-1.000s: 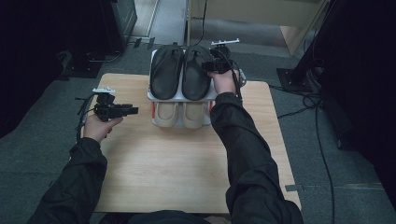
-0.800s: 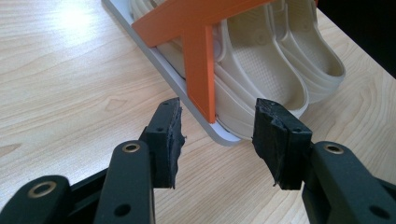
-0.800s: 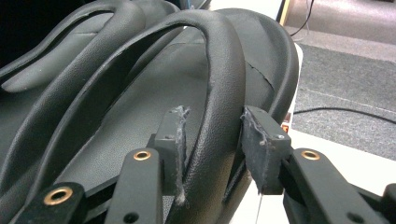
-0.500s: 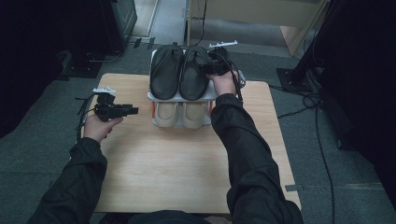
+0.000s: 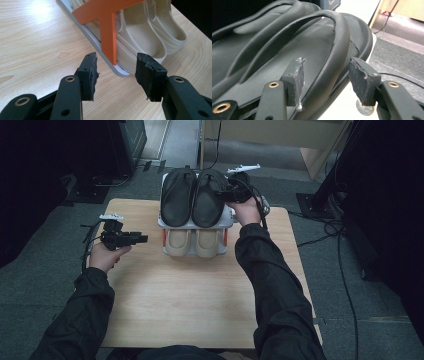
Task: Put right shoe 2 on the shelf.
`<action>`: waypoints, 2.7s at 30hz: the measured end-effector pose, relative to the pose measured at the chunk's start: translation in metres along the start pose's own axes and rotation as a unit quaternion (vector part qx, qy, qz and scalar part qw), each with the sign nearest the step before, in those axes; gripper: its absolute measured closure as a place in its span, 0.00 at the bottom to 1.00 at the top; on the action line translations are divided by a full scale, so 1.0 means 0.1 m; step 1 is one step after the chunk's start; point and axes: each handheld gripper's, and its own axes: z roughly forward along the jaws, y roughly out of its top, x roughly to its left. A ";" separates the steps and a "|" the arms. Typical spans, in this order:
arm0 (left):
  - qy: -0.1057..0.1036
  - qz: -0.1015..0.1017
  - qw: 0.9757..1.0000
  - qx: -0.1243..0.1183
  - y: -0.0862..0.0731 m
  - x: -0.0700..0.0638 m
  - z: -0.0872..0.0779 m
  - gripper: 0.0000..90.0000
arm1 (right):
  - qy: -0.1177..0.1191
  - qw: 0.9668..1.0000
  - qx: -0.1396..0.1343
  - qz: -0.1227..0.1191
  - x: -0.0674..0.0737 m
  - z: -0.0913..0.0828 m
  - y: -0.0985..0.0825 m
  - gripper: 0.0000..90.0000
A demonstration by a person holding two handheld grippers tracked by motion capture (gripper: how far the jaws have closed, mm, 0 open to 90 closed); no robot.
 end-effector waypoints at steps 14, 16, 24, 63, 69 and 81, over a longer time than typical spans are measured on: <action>0.006 0.002 1.000 -0.002 0.00 -0.01 -0.01 0.56 | 0.022 1.000 -0.012 -0.018 -0.11 -0.33 -0.34 0.47; 0.007 0.003 1.000 -0.002 0.00 -0.02 -0.01 0.56 | 0.022 0.999 -0.016 -0.024 -0.12 -0.36 -0.39 0.47; 0.008 0.007 1.000 -0.001 -0.01 -0.04 -0.01 0.55 | 0.034 0.998 -0.026 -0.041 -0.13 -0.50 -0.58 0.47; 0.001 0.067 0.998 0.012 -0.17 -0.46 0.09 0.50 | 0.060 0.997 -0.033 -0.037 -0.12 -0.72 -1.83 0.47; -0.009 0.079 0.997 0.010 -0.24 -0.58 0.09 0.48 | 0.054 0.997 -0.028 -0.043 -0.11 -0.72 -2.00 0.46; -0.029 0.098 0.995 0.017 -0.30 -0.75 0.20 0.46 | 0.060 0.998 0.007 -0.028 -0.08 -0.59 -2.26 0.37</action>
